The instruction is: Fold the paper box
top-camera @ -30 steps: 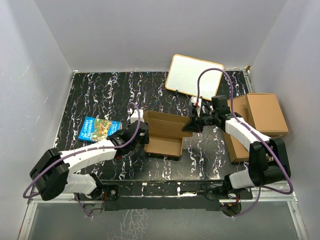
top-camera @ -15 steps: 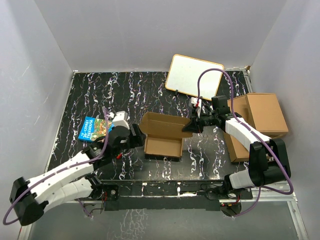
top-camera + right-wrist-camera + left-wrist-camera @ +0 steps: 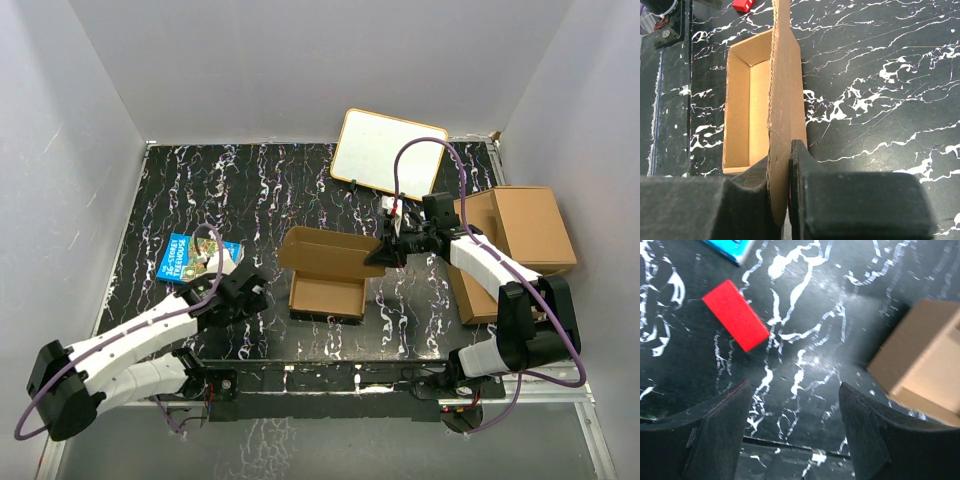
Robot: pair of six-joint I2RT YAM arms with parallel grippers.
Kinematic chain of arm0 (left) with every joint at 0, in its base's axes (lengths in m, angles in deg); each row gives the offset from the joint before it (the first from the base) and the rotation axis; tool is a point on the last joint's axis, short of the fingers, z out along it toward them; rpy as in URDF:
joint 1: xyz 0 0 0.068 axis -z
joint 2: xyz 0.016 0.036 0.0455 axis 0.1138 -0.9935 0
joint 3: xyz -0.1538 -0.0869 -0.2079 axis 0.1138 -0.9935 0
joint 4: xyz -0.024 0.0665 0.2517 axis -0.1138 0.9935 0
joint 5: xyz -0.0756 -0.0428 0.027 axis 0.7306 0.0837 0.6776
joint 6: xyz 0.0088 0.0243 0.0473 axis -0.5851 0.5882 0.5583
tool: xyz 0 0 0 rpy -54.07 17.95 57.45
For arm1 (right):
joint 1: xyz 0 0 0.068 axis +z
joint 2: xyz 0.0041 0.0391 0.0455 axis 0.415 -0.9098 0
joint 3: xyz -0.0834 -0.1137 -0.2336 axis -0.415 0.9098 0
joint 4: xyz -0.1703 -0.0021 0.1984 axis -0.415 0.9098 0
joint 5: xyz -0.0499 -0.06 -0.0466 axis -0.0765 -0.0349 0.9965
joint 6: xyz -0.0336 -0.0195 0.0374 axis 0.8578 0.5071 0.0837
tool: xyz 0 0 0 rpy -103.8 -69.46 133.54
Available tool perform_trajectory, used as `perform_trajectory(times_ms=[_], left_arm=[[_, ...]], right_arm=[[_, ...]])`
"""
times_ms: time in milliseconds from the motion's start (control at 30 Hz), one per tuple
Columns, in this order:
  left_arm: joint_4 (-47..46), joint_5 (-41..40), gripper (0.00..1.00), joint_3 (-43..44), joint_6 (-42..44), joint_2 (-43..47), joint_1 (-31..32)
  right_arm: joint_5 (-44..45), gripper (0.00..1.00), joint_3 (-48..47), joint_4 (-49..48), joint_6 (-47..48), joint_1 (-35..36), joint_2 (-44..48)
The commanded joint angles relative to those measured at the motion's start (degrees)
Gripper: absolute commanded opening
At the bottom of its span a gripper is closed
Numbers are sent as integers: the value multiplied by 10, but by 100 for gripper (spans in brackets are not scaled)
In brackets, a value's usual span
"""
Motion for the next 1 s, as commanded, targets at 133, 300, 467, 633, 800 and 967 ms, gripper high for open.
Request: perform_trajectory(times_ms=[133,300,467,633,800,967], left_arm=[[-49,55,67,-17,78,-38,-145],[-56,59,67,-21,69,-85,-170],[-63,50,65,-37,52,-120,-181],[-83,45,61,-58,53,-138,-198],[-97,48,51,-63,54,-160,-204],[-94,48,39,-61,55,-170,-205]], right_arm=[[-17,8,-11,-16,14,0,-4],[-17,8,-11,-16,14,-1,-5],[-17,8,-12,-16,14,-3,-6],[-17,8,-12,-16,14,-2,-8],[-17,8,-12,-16,14,-3,-8],[-18,8,-12,-15,14,-2,-8]])
